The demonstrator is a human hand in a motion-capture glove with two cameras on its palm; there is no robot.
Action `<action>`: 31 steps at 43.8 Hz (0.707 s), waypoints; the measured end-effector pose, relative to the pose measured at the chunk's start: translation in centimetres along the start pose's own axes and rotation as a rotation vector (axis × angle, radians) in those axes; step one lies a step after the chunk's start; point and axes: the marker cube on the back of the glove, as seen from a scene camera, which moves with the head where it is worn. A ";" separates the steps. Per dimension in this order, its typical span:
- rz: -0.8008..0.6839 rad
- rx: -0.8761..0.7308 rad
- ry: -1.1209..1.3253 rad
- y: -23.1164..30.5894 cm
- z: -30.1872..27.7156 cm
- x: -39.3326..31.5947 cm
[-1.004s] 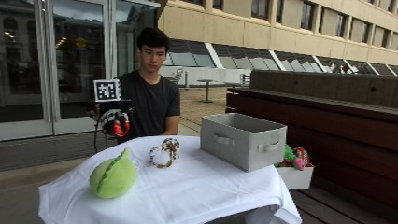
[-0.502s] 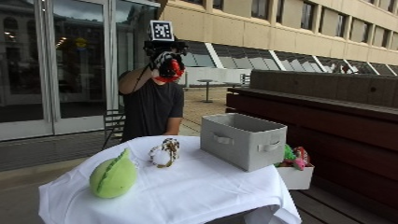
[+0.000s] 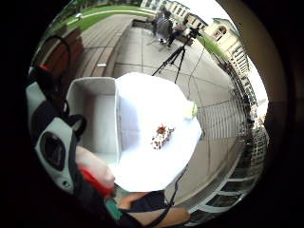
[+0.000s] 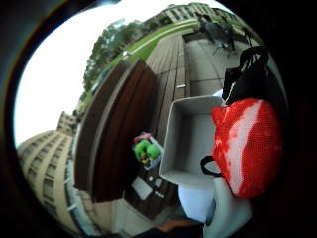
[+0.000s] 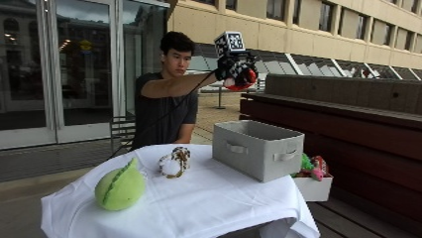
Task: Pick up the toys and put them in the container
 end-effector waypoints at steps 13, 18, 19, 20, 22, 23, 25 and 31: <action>-0.098 0.031 0.014 0.2 5.0 -4.5; -0.103 -0.027 0.008 0.1 7.2 -4.1; -0.108 -0.036 0.002 -0.1 7.5 -3.9; -0.112 -0.045 -0.005 -0.3 7.8 -3.6; -0.121 -0.066 -0.020 -0.7 8.1 -3.0; -0.124 -0.077 -0.028 -0.8 8.2 -2.7; -0.125 -0.084 -0.039 -0.7 8.0 -2.2; -0.121 -0.044 0.013 0.2 6.2 -0.1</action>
